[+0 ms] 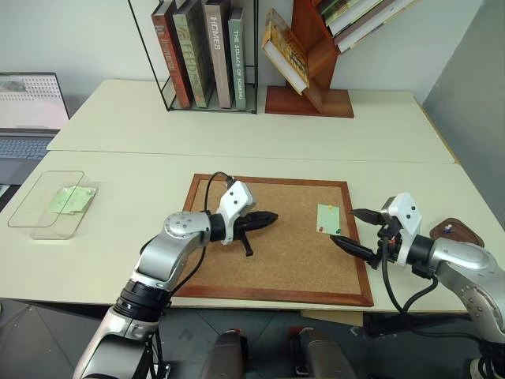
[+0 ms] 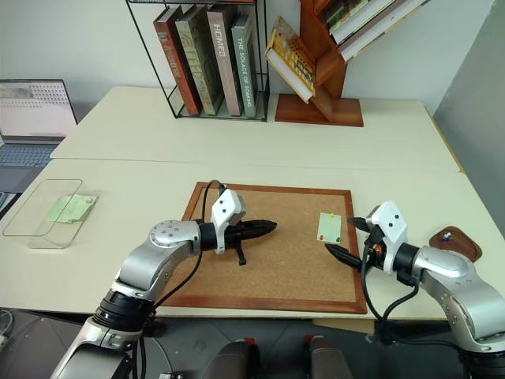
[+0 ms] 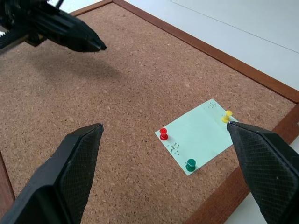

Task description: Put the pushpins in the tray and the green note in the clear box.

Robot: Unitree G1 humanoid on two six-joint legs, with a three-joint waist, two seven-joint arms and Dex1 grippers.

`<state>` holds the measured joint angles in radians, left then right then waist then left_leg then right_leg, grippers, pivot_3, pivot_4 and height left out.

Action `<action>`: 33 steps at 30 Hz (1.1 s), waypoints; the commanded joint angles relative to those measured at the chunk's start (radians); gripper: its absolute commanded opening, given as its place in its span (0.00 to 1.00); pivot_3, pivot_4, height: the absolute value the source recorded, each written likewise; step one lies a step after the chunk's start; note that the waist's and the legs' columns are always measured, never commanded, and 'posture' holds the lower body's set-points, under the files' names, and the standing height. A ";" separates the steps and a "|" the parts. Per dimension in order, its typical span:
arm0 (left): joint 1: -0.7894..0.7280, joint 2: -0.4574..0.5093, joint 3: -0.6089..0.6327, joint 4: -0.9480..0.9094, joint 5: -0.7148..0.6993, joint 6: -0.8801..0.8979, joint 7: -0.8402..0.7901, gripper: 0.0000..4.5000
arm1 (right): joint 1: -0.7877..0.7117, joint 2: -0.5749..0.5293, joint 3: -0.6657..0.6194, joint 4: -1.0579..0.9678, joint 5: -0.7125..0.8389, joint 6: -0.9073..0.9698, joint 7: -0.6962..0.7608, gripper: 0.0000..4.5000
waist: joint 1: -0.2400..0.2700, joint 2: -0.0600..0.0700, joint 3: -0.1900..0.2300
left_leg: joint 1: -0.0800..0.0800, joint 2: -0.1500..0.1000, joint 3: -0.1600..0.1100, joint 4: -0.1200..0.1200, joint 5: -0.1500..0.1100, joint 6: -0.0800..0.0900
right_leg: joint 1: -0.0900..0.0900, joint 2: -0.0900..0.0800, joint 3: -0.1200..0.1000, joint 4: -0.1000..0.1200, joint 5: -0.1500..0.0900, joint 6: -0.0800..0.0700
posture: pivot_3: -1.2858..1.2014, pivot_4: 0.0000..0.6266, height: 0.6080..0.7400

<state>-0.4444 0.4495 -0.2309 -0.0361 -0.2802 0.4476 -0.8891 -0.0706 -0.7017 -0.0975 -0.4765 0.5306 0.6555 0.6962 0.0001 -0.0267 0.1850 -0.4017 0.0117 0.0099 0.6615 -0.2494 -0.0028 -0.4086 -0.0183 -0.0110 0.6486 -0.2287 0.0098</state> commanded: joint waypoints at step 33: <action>0.041 -0.039 -0.024 0.221 0.096 -0.159 -0.037 0.00 | -0.328 0.209 0.141 0.431 -0.239 -0.089 -0.131 0.91 | -0.003 0.002 -0.003 | 0.003 0.000 0.000 0.001 0.000 0.000 | 0.002 0.000 0.000 0.002 0.000 0.000 | 0.52 0.24 1.00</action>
<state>-0.4271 0.4014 -0.2485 0.1740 -0.2039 0.2740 -0.9264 -0.3747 -0.4957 0.0529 -0.0429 0.3022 0.5947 0.5655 -0.0028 -0.0245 0.1820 -0.3990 0.0120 0.0104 0.6619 -0.2493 -0.0026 -0.4069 -0.0182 -0.0108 0.6508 -0.2284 0.0095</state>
